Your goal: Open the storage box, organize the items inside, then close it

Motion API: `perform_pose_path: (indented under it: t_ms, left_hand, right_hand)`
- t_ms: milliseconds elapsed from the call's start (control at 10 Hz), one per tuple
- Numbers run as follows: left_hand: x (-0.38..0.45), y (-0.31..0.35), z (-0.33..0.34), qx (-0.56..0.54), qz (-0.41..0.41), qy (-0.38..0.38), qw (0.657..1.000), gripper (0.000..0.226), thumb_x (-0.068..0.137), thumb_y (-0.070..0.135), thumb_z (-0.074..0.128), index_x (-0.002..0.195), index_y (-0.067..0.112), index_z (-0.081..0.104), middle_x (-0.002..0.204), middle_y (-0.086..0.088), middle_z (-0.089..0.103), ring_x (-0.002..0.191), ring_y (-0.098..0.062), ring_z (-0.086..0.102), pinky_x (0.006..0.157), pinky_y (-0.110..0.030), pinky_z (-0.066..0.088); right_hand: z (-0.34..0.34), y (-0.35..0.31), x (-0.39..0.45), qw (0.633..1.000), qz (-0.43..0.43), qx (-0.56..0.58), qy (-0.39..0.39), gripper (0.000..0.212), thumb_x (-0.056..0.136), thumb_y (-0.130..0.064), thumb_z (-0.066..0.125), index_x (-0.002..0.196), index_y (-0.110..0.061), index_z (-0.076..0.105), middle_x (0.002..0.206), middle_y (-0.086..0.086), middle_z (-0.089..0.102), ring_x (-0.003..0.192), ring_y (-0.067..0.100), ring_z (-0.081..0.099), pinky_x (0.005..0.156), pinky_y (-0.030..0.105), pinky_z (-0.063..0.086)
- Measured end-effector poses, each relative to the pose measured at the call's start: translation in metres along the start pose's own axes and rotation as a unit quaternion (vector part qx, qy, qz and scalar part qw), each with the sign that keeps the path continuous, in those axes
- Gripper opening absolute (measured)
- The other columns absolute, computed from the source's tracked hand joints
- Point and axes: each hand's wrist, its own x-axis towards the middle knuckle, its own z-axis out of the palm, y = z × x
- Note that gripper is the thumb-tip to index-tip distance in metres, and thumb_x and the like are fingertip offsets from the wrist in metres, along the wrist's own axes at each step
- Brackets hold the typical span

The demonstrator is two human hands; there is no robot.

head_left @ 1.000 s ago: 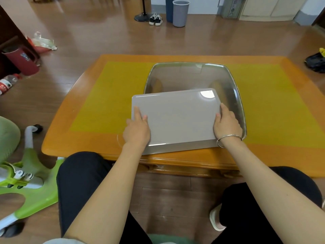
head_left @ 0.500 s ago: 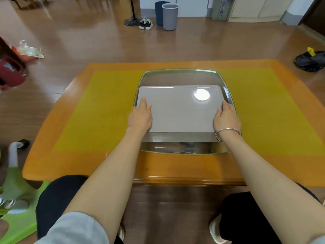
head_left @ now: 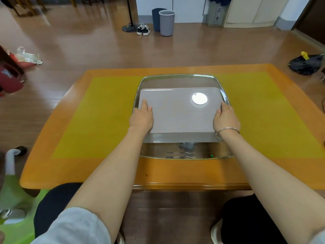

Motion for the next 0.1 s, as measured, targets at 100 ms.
perform_pose_path:
  t_ms: [100]
  left_hand:
    - [-0.0004,-0.0008,-0.0067,-0.022,-0.006,-0.022,1.0,0.057,0.103,0.047,0.018,0.154,0.026,0.005,0.146,-0.025,0.032,0.126,-0.041,0.044,0.099,-0.046,0.037]
  right_hand:
    - [-0.0118,0.0006,-0.0005,1.0,0.002,0.007,-0.027,0.04,0.099,-0.028,0.035,0.135,-0.01,0.039,0.137,0.015,0.045,0.119,0.035,0.048,0.093,0.044,0.043]
